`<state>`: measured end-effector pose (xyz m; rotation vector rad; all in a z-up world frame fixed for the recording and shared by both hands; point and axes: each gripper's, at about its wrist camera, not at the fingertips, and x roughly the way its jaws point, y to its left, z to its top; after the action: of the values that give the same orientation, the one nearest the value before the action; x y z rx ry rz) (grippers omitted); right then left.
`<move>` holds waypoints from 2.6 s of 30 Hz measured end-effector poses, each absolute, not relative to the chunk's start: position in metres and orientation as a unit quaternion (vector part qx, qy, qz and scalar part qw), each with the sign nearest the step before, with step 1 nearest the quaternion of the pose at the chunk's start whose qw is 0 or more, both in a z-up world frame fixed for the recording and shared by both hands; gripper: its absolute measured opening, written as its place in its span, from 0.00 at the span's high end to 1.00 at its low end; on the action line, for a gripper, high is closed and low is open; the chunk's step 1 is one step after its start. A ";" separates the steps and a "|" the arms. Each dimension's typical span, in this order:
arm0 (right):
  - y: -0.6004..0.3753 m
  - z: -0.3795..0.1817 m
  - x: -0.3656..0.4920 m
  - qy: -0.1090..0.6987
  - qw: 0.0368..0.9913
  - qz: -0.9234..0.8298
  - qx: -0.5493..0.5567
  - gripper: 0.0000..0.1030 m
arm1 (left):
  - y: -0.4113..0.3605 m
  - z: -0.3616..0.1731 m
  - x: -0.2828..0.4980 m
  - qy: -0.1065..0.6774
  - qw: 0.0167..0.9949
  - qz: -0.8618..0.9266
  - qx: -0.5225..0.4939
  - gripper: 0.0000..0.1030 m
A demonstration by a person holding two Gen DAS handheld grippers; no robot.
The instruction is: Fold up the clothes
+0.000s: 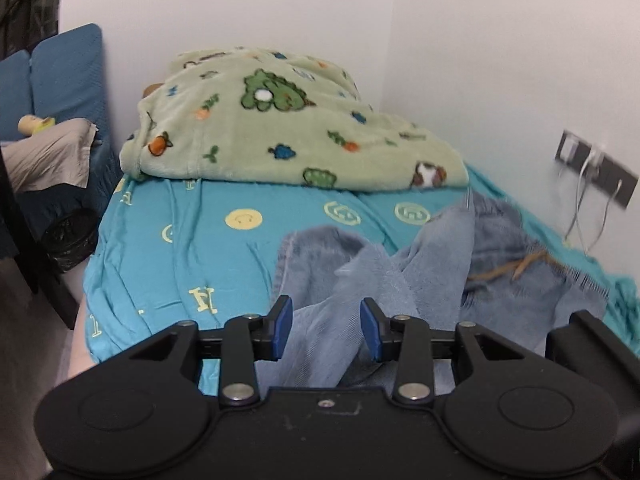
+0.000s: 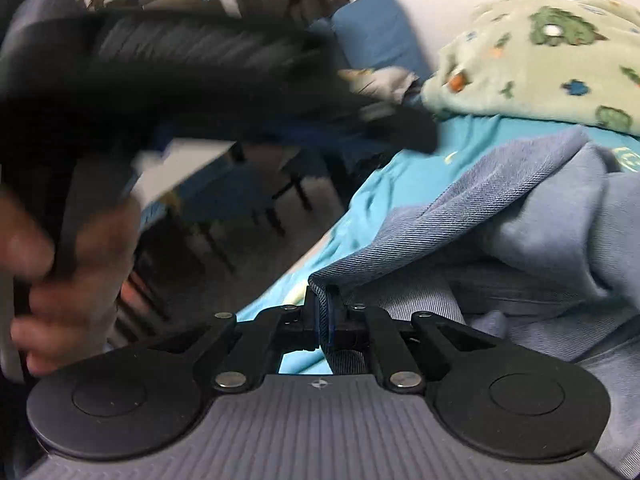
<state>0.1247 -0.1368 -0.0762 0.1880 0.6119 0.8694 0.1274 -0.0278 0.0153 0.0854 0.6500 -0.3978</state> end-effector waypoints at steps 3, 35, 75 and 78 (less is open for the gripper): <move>-0.124 -0.079 0.118 0.297 0.850 0.431 0.049 0.95 | -0.030 0.006 0.137 0.332 0.924 -0.188 0.034 0.63; -0.109 -0.084 0.136 0.319 0.831 0.456 0.010 0.93 | 0.014 -0.009 0.277 0.415 0.885 -0.103 -0.184 0.99; -0.495 -0.060 0.070 0.332 0.882 -0.137 0.306 0.40 | 0.311 -0.009 0.115 0.334 0.830 0.067 -0.441 0.99; -0.539 -0.095 0.061 0.338 0.843 -0.200 0.366 0.36 | 0.308 -0.001 0.117 0.330 0.838 0.057 -0.430 0.99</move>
<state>0.0608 -0.5391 -0.0948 0.7734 0.7144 -0.4233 0.1174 0.3076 -0.0007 -0.9089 0.6989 0.1201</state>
